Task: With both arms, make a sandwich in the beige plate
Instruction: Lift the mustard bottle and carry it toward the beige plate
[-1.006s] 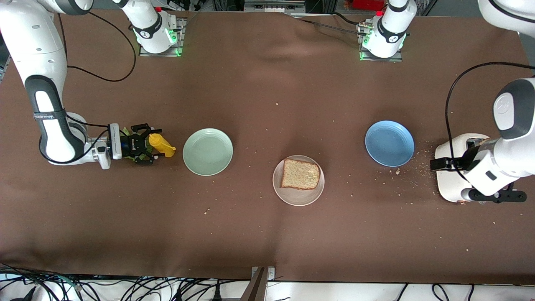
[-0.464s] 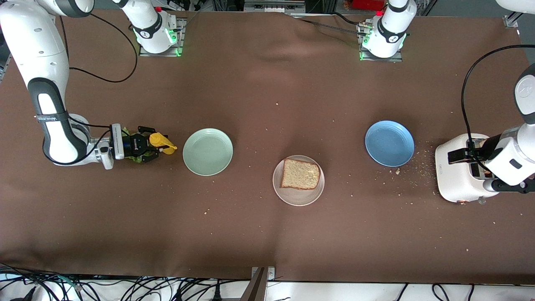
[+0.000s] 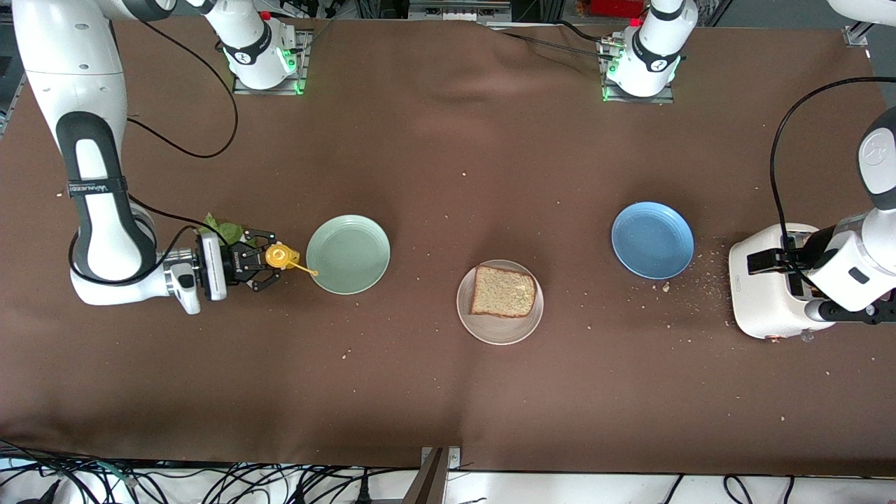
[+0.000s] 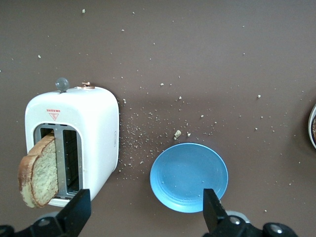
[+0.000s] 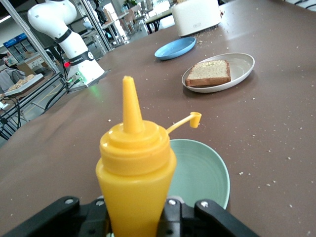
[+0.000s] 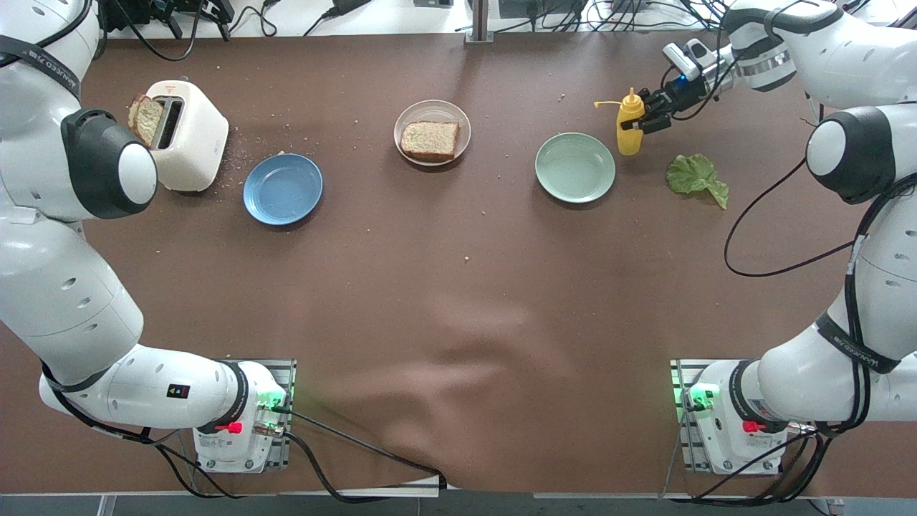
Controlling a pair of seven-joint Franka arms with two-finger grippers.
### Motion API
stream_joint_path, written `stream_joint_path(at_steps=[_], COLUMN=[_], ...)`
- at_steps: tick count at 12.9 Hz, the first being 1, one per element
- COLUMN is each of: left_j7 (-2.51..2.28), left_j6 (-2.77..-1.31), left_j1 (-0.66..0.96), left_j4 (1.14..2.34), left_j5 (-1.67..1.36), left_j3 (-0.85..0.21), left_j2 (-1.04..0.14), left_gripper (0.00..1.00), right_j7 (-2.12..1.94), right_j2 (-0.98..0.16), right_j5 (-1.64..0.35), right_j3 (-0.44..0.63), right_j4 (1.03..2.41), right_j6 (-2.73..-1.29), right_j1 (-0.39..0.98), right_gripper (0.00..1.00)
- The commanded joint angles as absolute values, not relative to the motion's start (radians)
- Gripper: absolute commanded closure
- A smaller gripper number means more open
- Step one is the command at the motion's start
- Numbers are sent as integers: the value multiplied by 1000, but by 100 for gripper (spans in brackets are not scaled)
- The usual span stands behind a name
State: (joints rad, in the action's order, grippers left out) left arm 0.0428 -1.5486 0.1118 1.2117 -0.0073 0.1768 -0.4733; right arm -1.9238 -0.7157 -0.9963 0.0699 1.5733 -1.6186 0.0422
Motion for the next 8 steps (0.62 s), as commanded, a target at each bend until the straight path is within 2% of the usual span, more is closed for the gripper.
stream_joint_path(at_steps=[1, 3, 8], left_j7=[43, 43, 43], left_j6=[-1545, -1545, -1545], left_j1=[109, 109, 110], left_j4=[1220, 1219, 1220], left_j5=[-5, -17, -17], left_j3=[170, 172, 170], left_j2=[-469, -471, -471], left_gripper=[0, 0, 0], right_j7=[-1676, -1455, -996], right_j2=[-710, -715, -721], right_j5=[-881, -737, -423], right_j3=[75, 75, 77], right_j4=[1456, 1384, 1353], right_j6=[-1666, -1748, -1942], right_j1=[139, 242, 481], right_gripper=[100, 100, 100])
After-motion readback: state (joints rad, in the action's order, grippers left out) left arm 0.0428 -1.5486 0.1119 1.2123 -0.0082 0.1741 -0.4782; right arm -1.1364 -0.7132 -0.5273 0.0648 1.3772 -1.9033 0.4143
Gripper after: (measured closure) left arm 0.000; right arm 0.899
